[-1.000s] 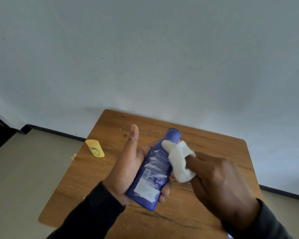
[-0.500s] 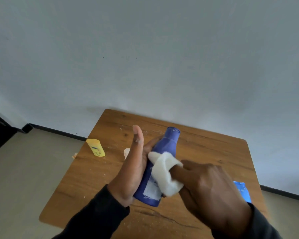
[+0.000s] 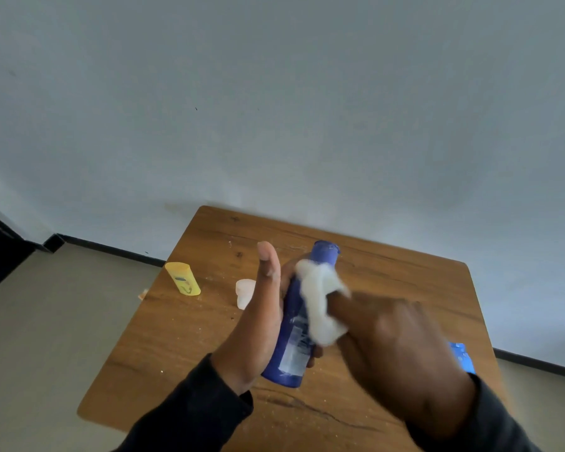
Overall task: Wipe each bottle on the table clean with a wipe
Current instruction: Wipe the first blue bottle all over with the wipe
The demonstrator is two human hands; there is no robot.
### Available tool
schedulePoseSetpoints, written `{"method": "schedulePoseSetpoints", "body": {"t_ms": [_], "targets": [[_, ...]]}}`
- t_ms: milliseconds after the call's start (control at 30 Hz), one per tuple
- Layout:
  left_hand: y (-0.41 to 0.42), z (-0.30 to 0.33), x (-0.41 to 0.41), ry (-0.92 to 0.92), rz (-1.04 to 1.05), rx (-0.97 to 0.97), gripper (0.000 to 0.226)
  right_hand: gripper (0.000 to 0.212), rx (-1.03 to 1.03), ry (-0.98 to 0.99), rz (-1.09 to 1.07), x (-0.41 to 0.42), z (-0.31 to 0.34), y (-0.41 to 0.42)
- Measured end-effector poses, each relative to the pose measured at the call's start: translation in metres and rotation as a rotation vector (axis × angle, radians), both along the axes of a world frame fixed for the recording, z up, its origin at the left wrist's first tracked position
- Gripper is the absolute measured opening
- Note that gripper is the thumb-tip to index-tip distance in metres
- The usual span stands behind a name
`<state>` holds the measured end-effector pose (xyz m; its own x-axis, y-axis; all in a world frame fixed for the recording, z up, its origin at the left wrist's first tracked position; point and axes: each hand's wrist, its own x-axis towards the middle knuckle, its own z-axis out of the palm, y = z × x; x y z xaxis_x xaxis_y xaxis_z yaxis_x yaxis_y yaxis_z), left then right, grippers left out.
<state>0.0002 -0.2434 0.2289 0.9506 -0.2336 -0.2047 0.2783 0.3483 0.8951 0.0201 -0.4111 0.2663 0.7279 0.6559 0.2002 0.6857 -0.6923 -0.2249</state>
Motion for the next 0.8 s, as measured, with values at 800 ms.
{"method": "schedulePoseSetpoints", "body": {"t_ms": [800], "targets": [[0.012, -0.003, 0.002, 0.073, -0.208, -0.260, 0.111, 0.013, 0.116, 0.000, -0.005, 0.010, -0.007, -0.019]]}}
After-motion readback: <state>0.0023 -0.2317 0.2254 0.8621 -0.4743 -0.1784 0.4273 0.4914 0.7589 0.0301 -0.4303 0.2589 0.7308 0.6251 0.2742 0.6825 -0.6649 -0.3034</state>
